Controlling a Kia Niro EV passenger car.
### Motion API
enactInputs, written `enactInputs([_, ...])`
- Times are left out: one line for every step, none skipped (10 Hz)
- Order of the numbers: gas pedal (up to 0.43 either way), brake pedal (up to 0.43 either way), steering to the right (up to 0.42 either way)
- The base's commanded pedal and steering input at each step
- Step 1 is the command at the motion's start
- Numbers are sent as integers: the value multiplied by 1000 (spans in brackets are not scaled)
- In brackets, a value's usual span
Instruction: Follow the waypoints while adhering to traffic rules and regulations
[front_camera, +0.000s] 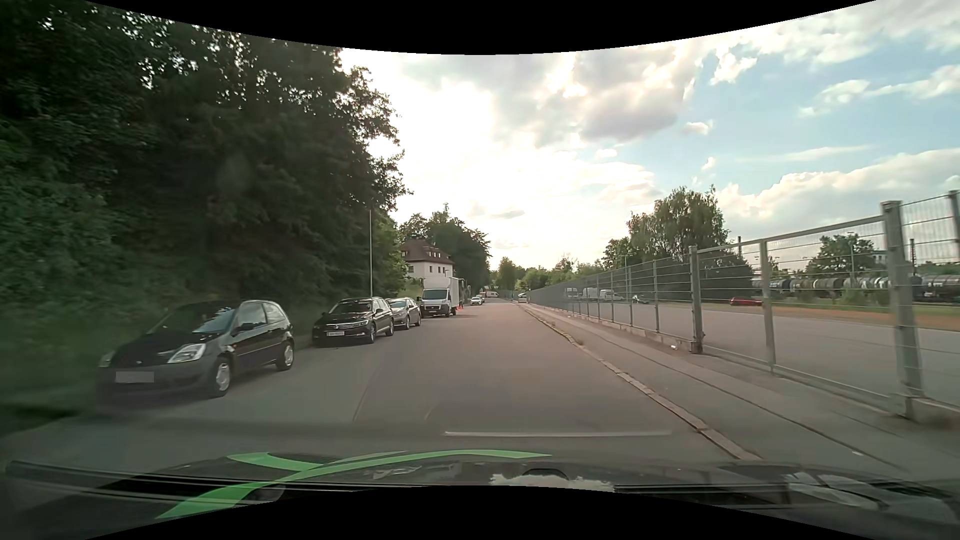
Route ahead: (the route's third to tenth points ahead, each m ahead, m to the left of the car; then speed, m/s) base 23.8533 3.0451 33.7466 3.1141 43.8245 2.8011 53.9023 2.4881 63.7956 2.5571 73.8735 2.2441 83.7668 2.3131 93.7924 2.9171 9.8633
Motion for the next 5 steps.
enactInputs([138,0,-3])
enactInputs([138,0,-3])
enactInputs([138,0,-3])
enactInputs([138,0,-3])
enactInputs([138,0,-3])
